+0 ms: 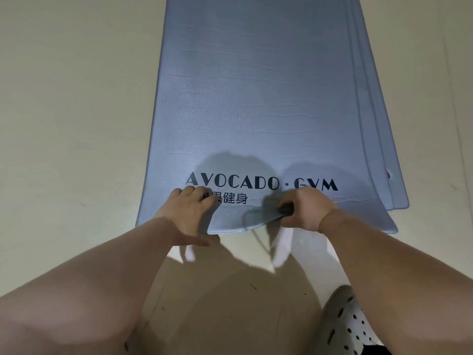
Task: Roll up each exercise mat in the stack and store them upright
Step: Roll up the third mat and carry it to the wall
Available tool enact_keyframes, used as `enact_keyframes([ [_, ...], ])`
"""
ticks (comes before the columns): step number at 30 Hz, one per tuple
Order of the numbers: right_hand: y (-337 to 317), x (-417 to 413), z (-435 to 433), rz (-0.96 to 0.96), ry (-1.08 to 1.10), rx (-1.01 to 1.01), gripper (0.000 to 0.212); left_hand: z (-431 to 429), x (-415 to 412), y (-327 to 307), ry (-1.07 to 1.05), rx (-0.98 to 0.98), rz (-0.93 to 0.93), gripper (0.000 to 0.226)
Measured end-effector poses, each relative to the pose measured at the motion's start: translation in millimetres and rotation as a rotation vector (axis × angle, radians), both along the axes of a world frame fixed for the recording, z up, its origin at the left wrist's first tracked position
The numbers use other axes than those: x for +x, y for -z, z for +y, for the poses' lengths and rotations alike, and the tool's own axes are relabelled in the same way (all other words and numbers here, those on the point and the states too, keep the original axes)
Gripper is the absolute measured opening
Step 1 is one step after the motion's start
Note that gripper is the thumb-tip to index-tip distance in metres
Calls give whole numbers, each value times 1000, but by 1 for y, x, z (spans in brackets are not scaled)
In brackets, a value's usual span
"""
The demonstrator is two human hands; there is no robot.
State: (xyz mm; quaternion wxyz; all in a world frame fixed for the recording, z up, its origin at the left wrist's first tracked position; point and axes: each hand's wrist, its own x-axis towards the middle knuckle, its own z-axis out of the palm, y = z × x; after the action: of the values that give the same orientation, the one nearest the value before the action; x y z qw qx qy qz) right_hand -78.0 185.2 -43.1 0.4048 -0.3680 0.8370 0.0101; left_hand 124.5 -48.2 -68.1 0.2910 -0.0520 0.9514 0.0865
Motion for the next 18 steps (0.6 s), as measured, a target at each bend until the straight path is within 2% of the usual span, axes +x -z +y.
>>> enact_keyframes([
  [2, -4, 0, -9, -11, 73, -92, 17, -9, -6, -5, -97, 42, -40, 94],
  [5, -9, -7, -18, -21, 134, -128, 11, -10, -10, -11, -152, 186, -41, 68],
  [7, -8, -9, -17, 73, 124, -107, 11, -2, -7, -17, -167, 266, 13, 69],
  [9, -7, -4, -14, 246, 110, -61, 23, 4, -2, -19, -179, 226, 103, 60],
  [12, -9, 12, -12, 410, 133, -69, 25, 9, -11, -27, -316, 95, 133, 30],
  [15, -8, 25, -12, 531, 93, -81, 28, 8, -33, -37, -492, 99, 113, 26],
  [18, -13, 27, -7, 523, 113, -63, 30, -3, -52, -46, -502, 130, 123, 31],
])
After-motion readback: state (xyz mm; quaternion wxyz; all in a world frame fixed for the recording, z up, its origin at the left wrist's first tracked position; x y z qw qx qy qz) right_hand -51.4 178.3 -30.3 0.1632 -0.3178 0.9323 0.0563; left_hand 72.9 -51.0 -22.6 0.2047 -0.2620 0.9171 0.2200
